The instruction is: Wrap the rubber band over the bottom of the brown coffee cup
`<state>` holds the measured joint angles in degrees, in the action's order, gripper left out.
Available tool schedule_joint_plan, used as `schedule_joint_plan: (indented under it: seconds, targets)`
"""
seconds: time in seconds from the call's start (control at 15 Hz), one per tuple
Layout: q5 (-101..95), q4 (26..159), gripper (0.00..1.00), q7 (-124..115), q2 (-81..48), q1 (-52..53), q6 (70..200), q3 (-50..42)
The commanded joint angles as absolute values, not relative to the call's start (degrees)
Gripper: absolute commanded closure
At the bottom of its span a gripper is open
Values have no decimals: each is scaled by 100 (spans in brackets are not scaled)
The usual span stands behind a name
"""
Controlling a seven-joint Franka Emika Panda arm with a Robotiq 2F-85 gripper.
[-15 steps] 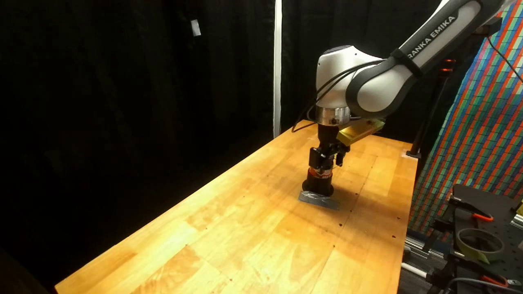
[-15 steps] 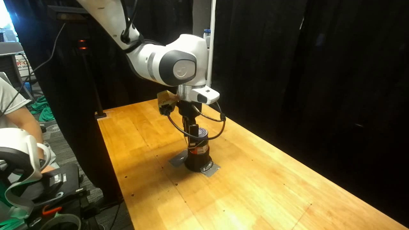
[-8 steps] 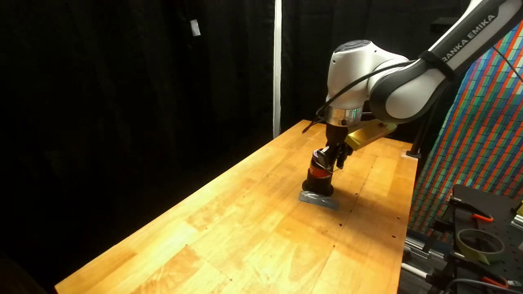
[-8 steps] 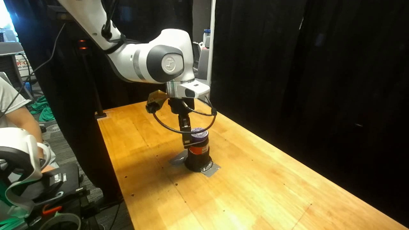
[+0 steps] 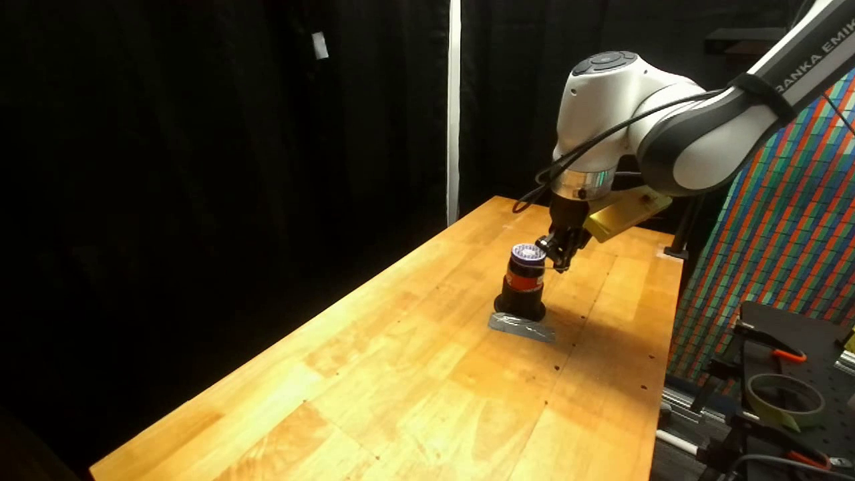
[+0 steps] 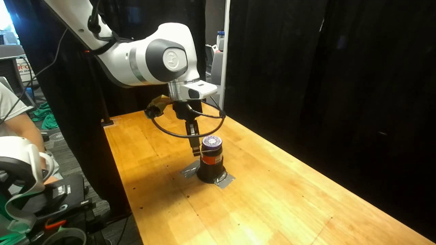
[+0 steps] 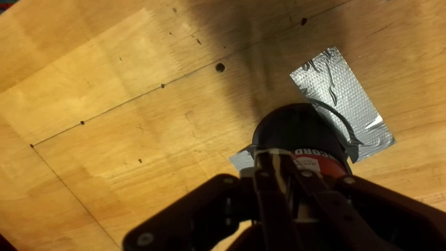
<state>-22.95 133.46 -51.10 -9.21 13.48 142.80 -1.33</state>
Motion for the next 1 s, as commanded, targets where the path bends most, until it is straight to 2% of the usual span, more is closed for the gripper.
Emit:
schedule_joint_plan:
  seconds: [0.0,0.33,0.93]
  targets:
    - [-2495,13877,88,-5506,-376,1238,14695,-39]
    - [-2996,14297,89,-6206,-280,1141,15541,-54]
    - [-6122,14557,90,-9255,-257,1227,16077,-445]
